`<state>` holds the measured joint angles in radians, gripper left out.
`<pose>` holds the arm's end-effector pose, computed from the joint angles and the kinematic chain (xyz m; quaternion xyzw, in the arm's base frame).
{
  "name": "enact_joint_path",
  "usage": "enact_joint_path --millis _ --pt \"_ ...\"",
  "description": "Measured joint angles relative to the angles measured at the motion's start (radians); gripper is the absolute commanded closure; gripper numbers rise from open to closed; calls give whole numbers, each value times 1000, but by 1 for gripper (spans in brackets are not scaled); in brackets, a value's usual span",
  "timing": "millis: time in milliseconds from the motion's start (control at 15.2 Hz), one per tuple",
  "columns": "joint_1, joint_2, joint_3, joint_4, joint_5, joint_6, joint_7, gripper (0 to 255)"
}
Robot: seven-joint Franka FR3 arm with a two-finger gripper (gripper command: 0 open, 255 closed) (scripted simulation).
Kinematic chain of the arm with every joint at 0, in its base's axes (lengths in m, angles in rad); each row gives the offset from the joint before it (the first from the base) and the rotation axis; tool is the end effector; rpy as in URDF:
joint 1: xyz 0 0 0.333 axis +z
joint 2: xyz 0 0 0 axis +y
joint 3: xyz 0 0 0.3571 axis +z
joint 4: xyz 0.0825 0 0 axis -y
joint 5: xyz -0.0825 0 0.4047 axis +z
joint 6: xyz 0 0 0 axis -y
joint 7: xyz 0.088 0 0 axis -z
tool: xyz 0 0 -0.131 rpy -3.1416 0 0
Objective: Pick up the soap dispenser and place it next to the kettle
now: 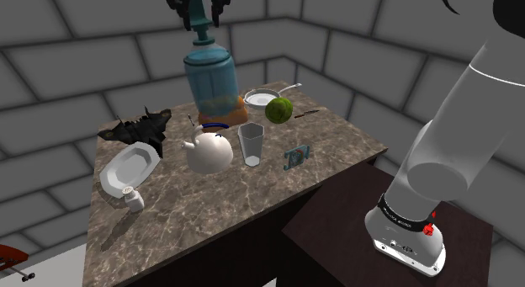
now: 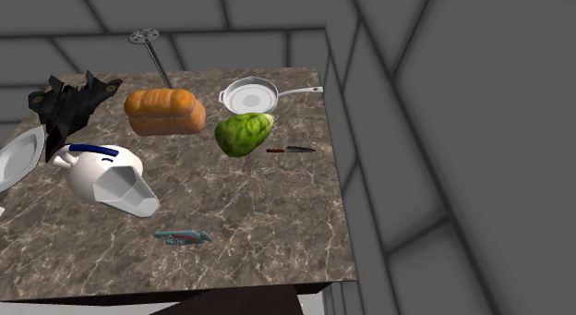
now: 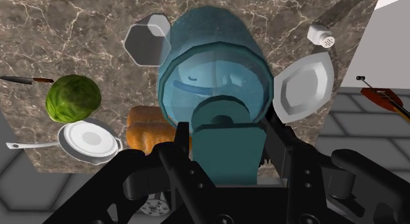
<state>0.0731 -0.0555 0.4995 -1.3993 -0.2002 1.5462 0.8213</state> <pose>0.4734 0.2865 0.7544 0.9798 -0.1338 0.1467 0.0237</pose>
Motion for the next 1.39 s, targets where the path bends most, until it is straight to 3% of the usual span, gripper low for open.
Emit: enact_joint_path --millis 1386 --pt "-7 -117 -29 -411 53 310 16 255"
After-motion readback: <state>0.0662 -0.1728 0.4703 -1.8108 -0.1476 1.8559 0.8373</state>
